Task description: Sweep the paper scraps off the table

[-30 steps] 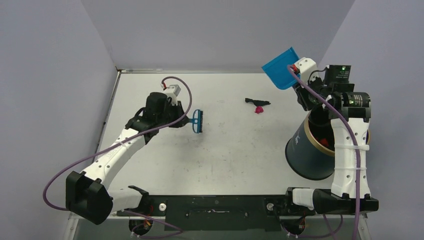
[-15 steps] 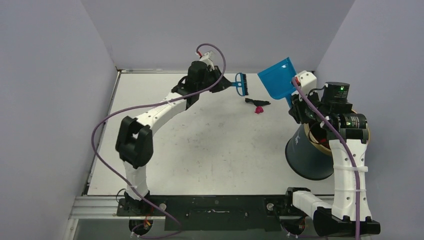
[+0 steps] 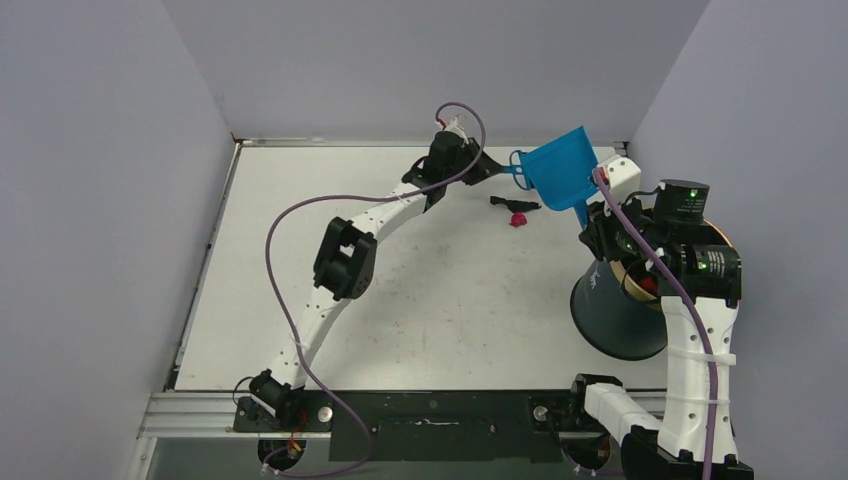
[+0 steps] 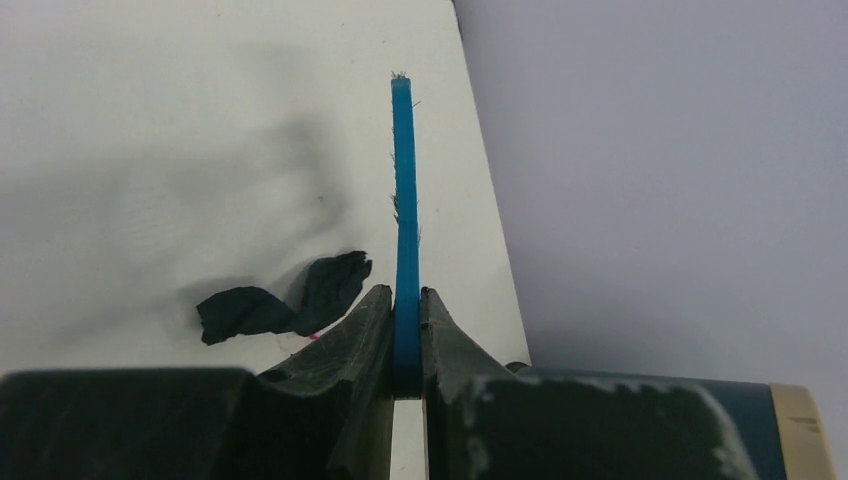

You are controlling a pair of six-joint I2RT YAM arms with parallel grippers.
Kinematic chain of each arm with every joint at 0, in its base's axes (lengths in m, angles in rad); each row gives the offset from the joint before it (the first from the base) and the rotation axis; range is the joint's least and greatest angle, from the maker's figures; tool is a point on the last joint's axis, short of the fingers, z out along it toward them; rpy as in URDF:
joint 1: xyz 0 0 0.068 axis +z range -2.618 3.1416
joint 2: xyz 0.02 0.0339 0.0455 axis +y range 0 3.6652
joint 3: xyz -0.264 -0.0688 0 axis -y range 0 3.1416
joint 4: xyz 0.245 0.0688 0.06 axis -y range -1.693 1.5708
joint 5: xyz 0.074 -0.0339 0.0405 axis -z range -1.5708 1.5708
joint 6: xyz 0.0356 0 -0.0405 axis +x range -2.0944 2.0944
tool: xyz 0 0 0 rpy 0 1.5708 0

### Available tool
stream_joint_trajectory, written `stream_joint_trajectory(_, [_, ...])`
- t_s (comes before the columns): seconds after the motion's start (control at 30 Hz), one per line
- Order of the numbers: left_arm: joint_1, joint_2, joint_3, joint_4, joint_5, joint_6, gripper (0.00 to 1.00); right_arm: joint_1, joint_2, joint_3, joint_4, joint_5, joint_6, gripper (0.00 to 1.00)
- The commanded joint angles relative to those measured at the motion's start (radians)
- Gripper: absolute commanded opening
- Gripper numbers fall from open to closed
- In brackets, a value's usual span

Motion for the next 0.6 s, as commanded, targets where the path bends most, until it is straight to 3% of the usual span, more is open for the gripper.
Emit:
stream_joint_trajectory(0.0, [0.010, -0.004, -0.022, 0.075, 0.034, -0.058, 0.00, -0.017, -0.006, 0.012, 0.000, -0.031, -0.007, 0.05])
stream_joint_trajectory(0.27, [0.051, -0.267, -0.596, 0.292, 0.000, -0.044, 0.00, -0.018, -0.001, 0.015, -0.015, -0.025, -0.022, 0.05])
stream_joint_trajectory(0.57, [0.199, -0.649, -1.303, 0.380, -0.077, -0.066, 0.00, -0.022, -0.019, 0.012, -0.016, -0.025, -0.032, 0.05])
